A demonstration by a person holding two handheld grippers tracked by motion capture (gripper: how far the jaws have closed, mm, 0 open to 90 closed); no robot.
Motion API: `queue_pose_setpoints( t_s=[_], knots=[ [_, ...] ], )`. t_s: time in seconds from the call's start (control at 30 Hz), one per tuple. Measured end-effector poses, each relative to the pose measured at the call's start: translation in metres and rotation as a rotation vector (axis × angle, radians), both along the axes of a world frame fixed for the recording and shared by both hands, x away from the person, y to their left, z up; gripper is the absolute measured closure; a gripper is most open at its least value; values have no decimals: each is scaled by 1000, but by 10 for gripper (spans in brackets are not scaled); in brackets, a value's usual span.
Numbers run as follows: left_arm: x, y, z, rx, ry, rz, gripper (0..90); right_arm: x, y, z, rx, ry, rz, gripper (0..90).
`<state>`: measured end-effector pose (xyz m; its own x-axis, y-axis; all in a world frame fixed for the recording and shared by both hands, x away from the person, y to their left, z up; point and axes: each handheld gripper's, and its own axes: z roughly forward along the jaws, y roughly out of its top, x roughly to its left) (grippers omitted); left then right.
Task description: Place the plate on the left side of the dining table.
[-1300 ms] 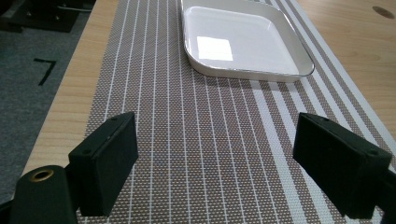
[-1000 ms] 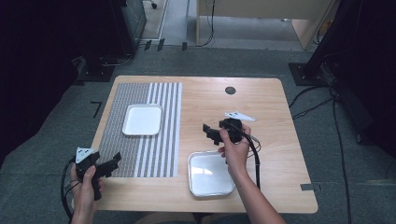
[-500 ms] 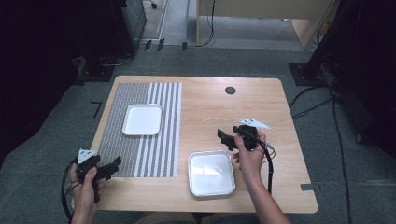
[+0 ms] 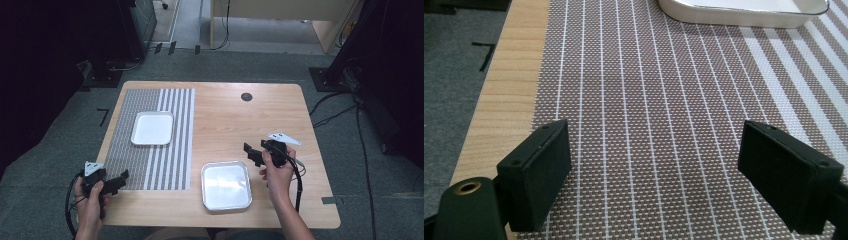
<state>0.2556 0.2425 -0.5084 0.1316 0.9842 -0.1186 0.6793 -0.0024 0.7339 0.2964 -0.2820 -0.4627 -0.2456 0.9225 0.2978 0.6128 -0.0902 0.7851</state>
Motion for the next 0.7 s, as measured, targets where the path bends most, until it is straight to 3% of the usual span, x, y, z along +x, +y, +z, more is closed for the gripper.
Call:
queue_pose_setpoints(
  t_s=[0.1, 0.53, 0.7],
  knots=[
    [0, -1, -3, 28, 7, 1, 137, -4, -7, -2, -5, -11, -4, 267],
    [0, -3, -7, 53, -5, -2, 134, -22, -41, -16, -28, 0, -63, 270],
    [0, -2, -7, 43, -8, -1, 134, -28, -51, -20, -46, 7, -79, 269]
  ],
)
